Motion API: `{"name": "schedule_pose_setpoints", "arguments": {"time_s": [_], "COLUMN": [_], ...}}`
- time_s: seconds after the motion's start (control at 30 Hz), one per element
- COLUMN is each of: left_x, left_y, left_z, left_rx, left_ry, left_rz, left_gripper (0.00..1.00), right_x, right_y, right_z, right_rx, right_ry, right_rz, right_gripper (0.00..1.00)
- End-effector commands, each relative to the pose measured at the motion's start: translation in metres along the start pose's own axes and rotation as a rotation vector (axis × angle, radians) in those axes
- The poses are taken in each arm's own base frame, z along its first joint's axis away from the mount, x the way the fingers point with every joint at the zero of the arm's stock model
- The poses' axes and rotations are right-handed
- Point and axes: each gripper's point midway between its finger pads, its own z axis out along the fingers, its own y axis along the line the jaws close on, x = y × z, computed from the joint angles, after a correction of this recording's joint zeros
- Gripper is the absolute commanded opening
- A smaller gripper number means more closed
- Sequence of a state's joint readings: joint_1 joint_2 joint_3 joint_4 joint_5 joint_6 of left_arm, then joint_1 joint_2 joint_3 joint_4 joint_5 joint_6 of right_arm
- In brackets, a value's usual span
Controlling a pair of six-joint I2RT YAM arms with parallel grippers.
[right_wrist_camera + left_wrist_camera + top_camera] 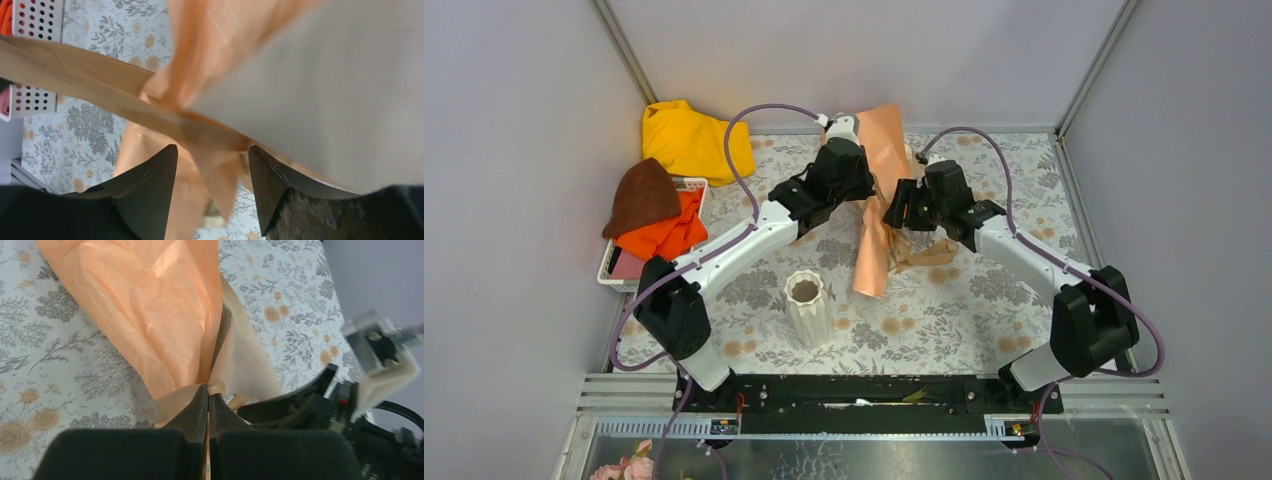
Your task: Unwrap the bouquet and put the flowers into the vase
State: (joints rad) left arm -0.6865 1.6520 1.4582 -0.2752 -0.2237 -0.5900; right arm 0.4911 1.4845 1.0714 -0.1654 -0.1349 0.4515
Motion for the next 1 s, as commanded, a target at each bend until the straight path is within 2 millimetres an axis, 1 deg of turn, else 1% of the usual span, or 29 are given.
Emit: {"name": "schedule_pose_setpoints", "arguments": {"time_s": [0.0, 0.13, 0.2, 0.27, 0.33, 0.37, 0.4, 0.43, 0.53, 0.67, 0.73, 0.8, 0.97], "left_x": [-0.030, -0.031, -0.033, -0.038, -0.047, -0.052, -0.058, -0.064, -0.078, -0.087, -0.087, -0.090, -0.097], "left_y": [-0.030, -0.036, -0.038, -0.038, -0.032, -0.028, -0.022, -0.013, 0.009, 0.039, 0.055, 0.071, 0.094], "left_z": [-0.005, -0.008, -0.010, -0.015, -0.024, -0.028, -0.032, -0.036, -0.047, -0.055, -0.056, -0.060, -0.071], "left_rx": [0.102, 0.121, 0.129, 0.124, 0.095, 0.073, 0.043, -0.001, -0.080, -0.141, -0.176, -0.205, -0.237], "left_ry": [-0.078, -0.079, -0.083, -0.097, -0.128, -0.145, -0.168, -0.195, -0.243, -0.272, -0.276, -0.289, -0.314], "left_rz": [0.006, 0.014, 0.019, 0.025, 0.031, 0.034, 0.034, 0.031, 0.013, -0.033, -0.051, -0.075, -0.104], "left_gripper": [0.00, 0.00, 0.00, 0.00, 0.00, 0.00, 0.00, 0.00, 0.00, 0.00, 0.00, 0.00, 0.00], "right_x": [-0.038, -0.047, -0.050, -0.051, -0.051, -0.049, -0.047, -0.045, -0.039, -0.035, -0.033, -0.031, -0.024], "right_y": [0.043, 0.039, 0.031, 0.017, -0.002, -0.012, -0.022, -0.033, -0.051, -0.063, -0.072, -0.085, -0.117], "right_z": [0.003, 0.019, 0.027, 0.031, 0.034, 0.034, 0.034, 0.032, 0.028, 0.022, 0.018, 0.015, 0.008], "right_rx": [-0.119, -0.077, -0.025, 0.048, 0.146, 0.198, 0.245, 0.303, 0.397, 0.461, 0.509, 0.571, 0.665], "right_ry": [-0.084, -0.084, -0.088, -0.098, -0.105, -0.103, -0.101, -0.101, -0.092, -0.089, -0.089, -0.080, -0.038], "right_rz": [-0.039, -0.038, -0.036, -0.034, -0.030, -0.027, -0.025, -0.022, -0.020, -0.014, -0.018, -0.026, 0.009], "right_gripper": [0.62, 0.62, 0.59, 0.47, 0.27, 0.19, 0.15, 0.13, 0.15, 0.29, 0.35, 0.36, 0.36]}}
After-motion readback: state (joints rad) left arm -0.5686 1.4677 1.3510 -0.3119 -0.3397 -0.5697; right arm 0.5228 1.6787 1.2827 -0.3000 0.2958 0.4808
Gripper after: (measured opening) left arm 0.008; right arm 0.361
